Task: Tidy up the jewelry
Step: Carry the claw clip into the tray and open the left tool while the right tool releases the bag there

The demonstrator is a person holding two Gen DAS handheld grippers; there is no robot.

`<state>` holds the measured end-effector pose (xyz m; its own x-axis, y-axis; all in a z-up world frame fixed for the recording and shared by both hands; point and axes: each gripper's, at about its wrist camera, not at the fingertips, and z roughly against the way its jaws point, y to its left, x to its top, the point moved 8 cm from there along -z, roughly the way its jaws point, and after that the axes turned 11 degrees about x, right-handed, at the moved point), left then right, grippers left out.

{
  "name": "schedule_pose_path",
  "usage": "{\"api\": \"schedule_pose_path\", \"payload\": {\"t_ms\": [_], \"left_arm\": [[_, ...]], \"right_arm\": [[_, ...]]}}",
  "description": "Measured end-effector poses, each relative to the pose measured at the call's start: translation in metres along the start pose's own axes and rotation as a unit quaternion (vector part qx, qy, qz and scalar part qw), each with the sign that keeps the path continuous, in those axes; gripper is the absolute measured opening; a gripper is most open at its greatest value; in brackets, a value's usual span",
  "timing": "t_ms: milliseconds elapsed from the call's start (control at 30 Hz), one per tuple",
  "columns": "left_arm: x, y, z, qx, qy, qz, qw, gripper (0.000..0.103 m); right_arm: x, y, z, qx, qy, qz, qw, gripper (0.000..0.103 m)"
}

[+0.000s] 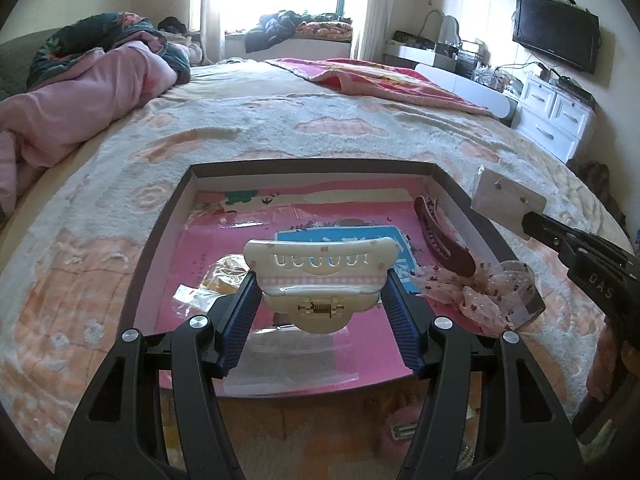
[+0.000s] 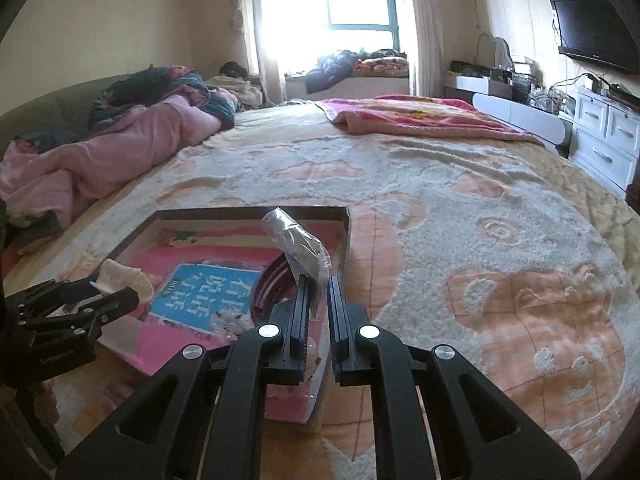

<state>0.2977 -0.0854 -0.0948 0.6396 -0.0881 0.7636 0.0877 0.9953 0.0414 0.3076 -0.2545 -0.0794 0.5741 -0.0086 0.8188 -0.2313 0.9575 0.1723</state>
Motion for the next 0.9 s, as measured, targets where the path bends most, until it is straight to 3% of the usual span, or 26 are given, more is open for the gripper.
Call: {"api": "schedule_pose_path", "payload": {"t_ms": [467, 900], "left_arm": [[-0.007, -0.001, -0.017, -0.002, 0.020, -0.002, 0.9998, 0.053], [-0.010, 0.000, -0.025, -0.005, 0.031, 0.003, 0.9995, 0.053]], "right_arm": [[-0.005, -0.004, -0.035, -0.017, 0.039, -0.008, 0.999, 0.009], [-0.009, -0.002, -0.044, 0.005, 0.060, -0.012, 0.998, 0.011]]}}
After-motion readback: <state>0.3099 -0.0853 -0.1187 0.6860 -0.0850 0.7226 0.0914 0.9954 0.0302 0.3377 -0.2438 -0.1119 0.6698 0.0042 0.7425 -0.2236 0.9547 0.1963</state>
